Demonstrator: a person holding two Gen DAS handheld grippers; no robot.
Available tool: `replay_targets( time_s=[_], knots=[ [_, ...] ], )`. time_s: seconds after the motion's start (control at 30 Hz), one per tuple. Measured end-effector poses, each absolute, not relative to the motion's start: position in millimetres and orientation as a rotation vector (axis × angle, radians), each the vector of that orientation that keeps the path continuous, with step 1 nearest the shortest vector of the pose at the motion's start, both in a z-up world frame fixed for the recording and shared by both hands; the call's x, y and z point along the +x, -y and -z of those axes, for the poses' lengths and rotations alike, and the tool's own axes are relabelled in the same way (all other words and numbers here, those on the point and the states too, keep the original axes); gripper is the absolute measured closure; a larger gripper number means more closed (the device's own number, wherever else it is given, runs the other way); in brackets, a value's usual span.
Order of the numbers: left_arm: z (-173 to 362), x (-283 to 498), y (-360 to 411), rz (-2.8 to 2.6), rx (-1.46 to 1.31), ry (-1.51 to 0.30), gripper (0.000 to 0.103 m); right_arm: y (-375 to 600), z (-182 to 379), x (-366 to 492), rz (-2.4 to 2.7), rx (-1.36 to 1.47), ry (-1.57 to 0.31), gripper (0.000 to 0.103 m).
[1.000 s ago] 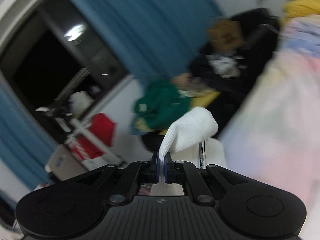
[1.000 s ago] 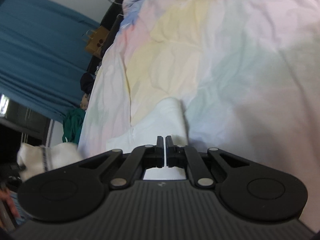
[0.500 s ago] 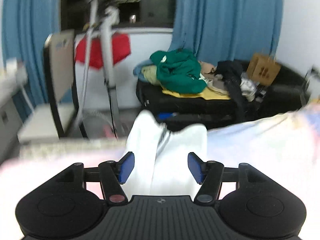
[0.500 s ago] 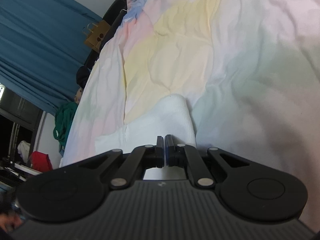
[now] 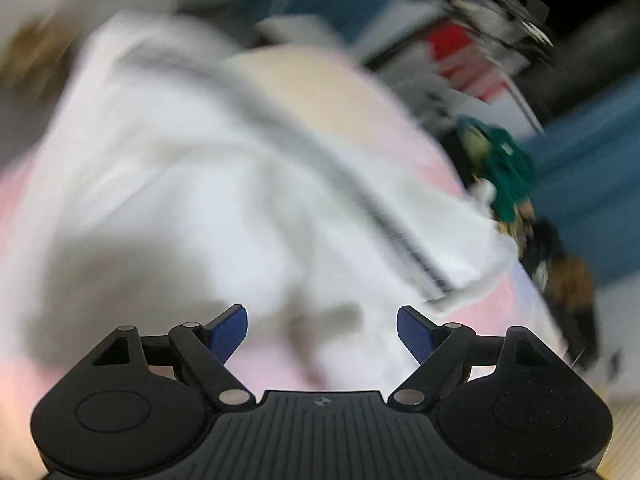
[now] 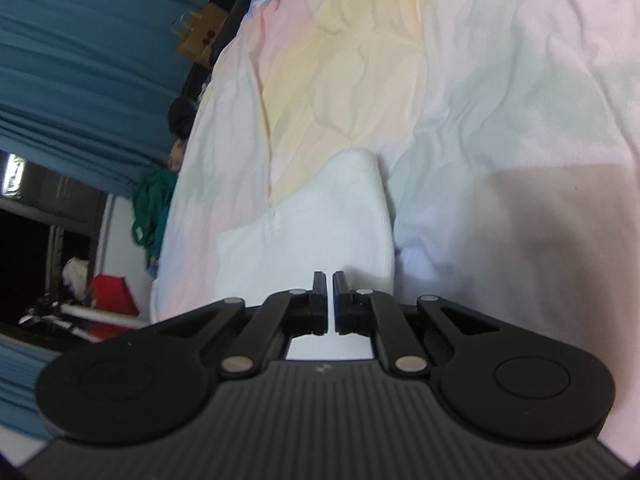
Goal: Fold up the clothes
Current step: 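Lift the waistband with the left gripper while the right gripper holds the cuff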
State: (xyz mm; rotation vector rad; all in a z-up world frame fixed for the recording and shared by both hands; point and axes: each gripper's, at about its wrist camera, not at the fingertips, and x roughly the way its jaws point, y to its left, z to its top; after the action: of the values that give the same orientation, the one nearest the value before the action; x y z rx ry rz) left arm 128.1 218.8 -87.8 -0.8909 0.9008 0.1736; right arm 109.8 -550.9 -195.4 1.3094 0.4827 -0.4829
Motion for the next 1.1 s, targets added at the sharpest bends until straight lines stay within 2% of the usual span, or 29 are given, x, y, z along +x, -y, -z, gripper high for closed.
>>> replay_targets(
  time_s=[0.13, 0.23, 0.3, 0.37, 0.4, 0.47, 0.57, 0.67, 0.73, 0.83, 0.93, 0.97, 1.0, 1.03, 1.1],
  knots=[
    [132, 73, -269, -0.245, -1.146, -0.917, 0.019, 554, 188, 105, 0.371, 1.388, -0.526, 0.096],
    [154, 56, -291, -0.271, -1.233, -0.932, 0.018, 555, 184, 99, 0.324, 1.417, -0.55, 0.09],
    [165, 51, -302, -0.258, -1.274, -0.924, 0.018, 558, 183, 91, 0.363, 1.425, -0.552, 0.066],
    [175, 50, -311, -0.255, -1.335, -0.917, 0.017, 562, 182, 83, 0.407, 1.436, -0.547, 0.051],
    [175, 49, -313, -0.254, -1.357, -0.901, 0.017, 564, 182, 80, 0.429, 1.437, -0.544, 0.045],
    [176, 48, -322, -0.253, -1.375, -0.864, 0.017, 569, 183, 76, 0.463, 1.438, -0.543, 0.043],
    [176, 46, -336, -0.262, -1.396, -0.808, 0.018, 573, 190, 78, 0.479, 1.459, -0.544, 0.043],
    [175, 44, -348, -0.281, -1.401, -0.764, 0.027, 574, 198, 91, 0.447, 1.447, -0.566, 0.044],
    [173, 43, -350, -0.298, -1.389, -0.756, 0.043, 574, 205, 101, 0.418, 1.435, -0.582, 0.044],
    [172, 42, -345, -0.305, -1.365, -0.744, 0.053, 574, 215, 111, 0.393, 1.433, -0.585, 0.05],
    [165, 38, -332, -0.307, -1.333, -0.732, 0.063, 573, 215, 114, 0.415, 1.412, -0.558, 0.063],
    [161, 38, -327, -0.308, -1.318, -0.73, 0.065, 573, 216, 117, 0.41, 1.4, -0.554, 0.072],
    [156, 37, -323, -0.308, -1.298, -0.729, 0.069, 572, 215, 121, 0.399, 1.382, -0.553, 0.087],
    [150, 35, -322, -0.309, -1.264, -0.737, 0.075, 572, 214, 124, 0.397, 1.36, -0.549, 0.092],
    [138, 32, -322, -0.309, -1.22, -0.742, 0.082, 572, 211, 125, 0.379, 1.346, -0.51, 0.095]
  ],
)
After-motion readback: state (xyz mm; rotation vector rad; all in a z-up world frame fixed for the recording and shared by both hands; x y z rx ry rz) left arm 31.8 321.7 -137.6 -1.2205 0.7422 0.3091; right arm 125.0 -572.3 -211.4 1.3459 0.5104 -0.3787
